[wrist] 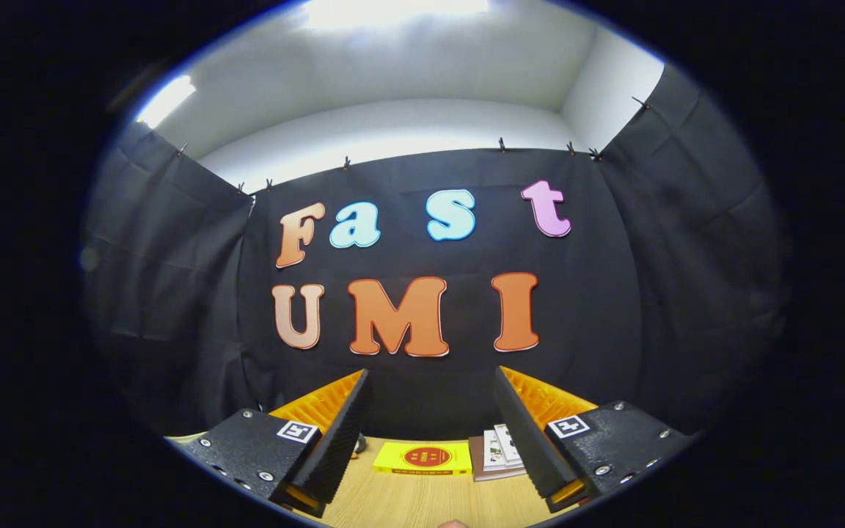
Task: Open the storage box then place both shoes into the box .Put the left shoe in first, then the right shoe, with the right side of both shoes facing outward in a uniform manner.
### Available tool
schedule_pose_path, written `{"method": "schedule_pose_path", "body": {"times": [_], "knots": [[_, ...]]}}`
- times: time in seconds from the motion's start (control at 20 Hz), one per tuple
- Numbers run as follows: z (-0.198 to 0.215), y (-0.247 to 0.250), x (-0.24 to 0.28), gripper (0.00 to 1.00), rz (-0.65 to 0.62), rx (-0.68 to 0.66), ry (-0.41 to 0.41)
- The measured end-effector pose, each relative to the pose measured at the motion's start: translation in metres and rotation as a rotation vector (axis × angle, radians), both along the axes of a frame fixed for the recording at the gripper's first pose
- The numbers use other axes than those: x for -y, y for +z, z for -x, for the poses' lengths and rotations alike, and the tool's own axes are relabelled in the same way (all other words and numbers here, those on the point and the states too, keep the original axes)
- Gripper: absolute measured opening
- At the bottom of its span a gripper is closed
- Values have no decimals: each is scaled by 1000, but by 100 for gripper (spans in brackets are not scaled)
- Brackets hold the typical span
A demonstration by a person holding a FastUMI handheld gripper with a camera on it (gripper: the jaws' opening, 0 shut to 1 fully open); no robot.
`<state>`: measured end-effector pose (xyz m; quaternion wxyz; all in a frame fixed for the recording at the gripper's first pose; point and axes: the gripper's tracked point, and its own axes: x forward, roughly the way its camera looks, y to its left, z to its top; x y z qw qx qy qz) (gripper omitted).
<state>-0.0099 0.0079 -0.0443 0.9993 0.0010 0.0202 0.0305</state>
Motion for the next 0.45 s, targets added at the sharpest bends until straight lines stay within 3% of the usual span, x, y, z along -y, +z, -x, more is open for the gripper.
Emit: {"method": "schedule_pose_path", "body": {"times": [0.45], "knots": [[-1, 27, -13, 98, 29, 60, 11]]}}
